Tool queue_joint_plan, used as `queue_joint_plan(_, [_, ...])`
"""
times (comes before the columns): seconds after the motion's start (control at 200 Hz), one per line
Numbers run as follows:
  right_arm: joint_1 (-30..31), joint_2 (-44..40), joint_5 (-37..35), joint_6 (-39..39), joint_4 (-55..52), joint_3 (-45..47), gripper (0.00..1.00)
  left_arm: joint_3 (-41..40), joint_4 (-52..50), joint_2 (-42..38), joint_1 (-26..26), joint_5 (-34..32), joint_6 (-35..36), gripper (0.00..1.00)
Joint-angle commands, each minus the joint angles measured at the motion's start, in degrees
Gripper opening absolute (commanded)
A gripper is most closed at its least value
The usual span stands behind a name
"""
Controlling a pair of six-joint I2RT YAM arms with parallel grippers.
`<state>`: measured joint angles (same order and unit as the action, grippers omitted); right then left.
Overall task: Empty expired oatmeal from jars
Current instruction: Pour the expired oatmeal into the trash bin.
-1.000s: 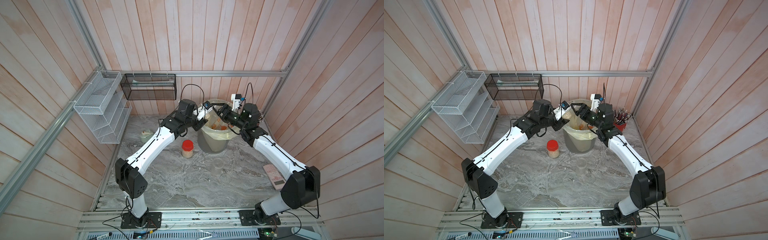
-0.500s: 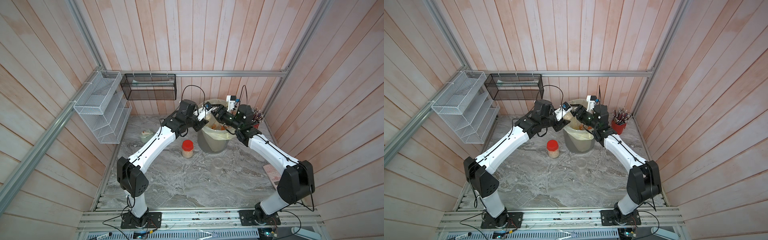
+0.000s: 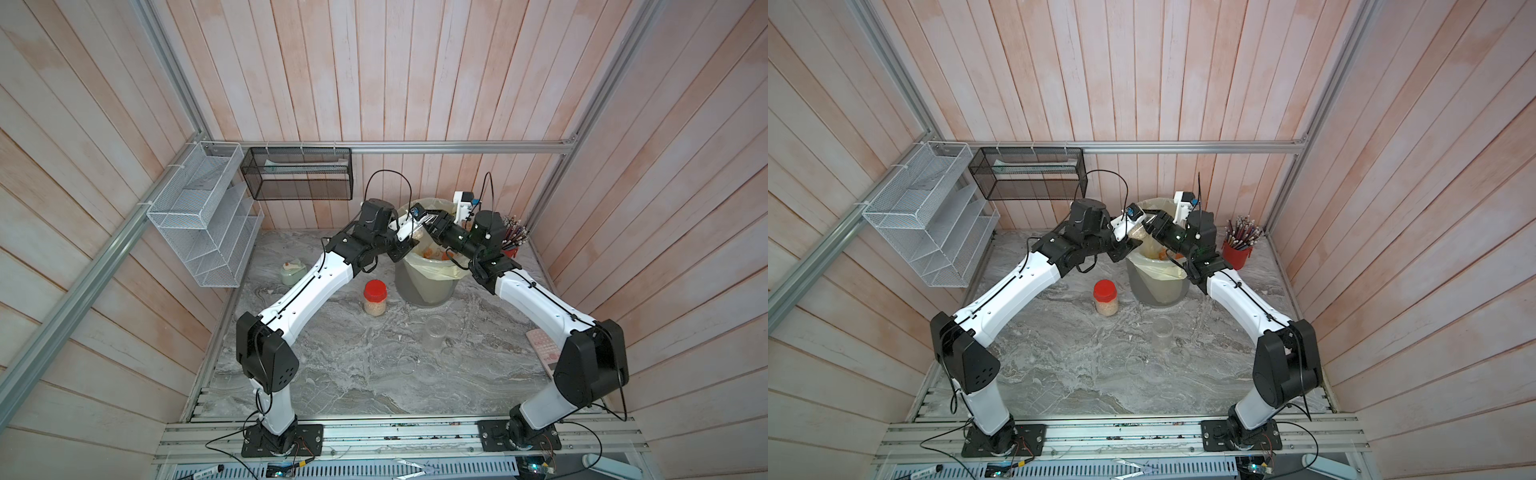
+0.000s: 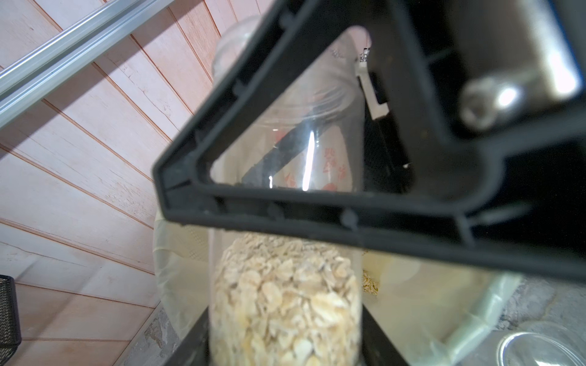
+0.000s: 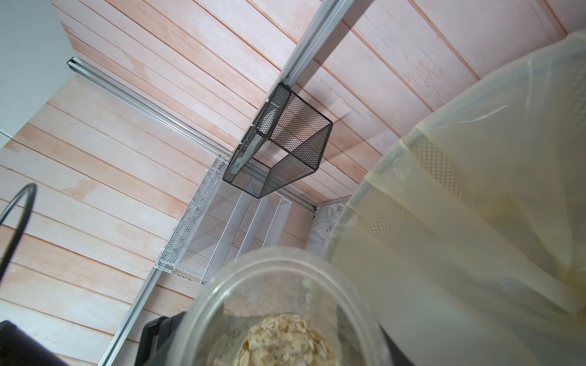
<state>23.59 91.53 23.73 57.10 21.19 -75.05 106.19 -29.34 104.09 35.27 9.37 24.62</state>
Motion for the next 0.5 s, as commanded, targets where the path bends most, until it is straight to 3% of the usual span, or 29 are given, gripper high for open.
queue_joint_plan(0.0, [0.32, -0.38, -1.39, 3.01, 3.25, -1.04, 0.36, -1.67, 3.82, -2.54, -0.11, -0.24, -1.57, 0.54])
queue_joint_plan(0.06, [0.31, -0.49, -1.98, 3.02, 2.98, -1.68, 0.35, -2.7, 4.57, -3.36, -0.13, -0.22, -1.84, 0.64])
queue_joint_plan(0.19, [0.31, -0.82, -3.42, 4.3, 3.48, -1.58, 0.35, -5.07, 6.31, -5.26, -0.15, 0.45, -3.03, 0.75])
queue_joint_plan(0.495, [0.32, -0.66, -4.04, 6.84, 4.23, -1.6, 0.32, -9.03, 7.64, -9.71, -0.11, 3.34, -11.13, 0.87])
